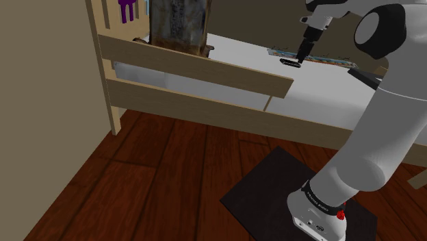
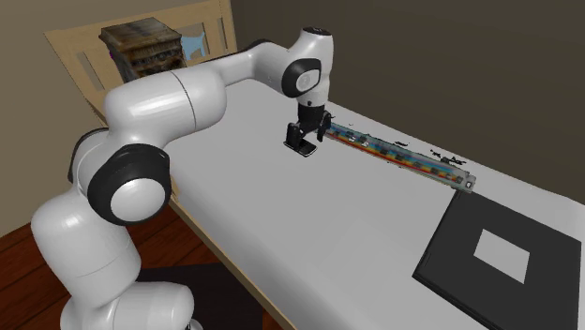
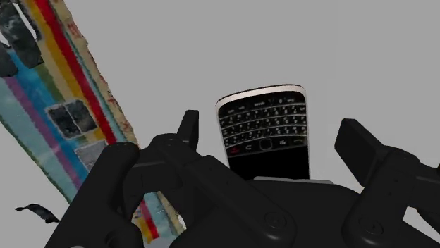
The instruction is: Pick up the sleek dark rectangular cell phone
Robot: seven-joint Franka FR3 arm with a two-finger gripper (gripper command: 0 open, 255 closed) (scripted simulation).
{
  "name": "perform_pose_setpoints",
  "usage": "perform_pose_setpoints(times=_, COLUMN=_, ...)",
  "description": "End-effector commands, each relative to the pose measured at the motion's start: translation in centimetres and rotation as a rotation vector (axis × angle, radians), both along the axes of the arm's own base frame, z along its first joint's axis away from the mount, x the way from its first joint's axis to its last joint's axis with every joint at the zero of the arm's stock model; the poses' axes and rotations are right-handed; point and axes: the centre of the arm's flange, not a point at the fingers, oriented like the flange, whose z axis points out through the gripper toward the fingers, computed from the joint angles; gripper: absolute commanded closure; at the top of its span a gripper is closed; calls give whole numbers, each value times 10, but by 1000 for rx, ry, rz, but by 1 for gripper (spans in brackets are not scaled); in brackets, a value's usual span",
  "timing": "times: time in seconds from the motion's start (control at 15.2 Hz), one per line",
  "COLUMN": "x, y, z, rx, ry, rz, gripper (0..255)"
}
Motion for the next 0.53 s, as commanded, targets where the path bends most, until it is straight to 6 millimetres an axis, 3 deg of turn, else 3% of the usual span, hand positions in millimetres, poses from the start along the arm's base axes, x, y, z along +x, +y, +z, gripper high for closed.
perform_pose_setpoints(times=0.0, x=0, y=0, z=-12, rx=0, ry=0, rz=0, gripper=0)
perform_pose_setpoints(times=0.2, x=0, y=0, z=-20, rx=0, ry=0, rz=0, gripper=0)
perform_pose_setpoints(times=0.26, x=1, y=0, z=-20, rx=0, ry=0, rz=0, gripper=255)
perform_pose_setpoints(times=0.46, x=0, y=0, z=-20, rx=0, ry=0, rz=0, gripper=255)
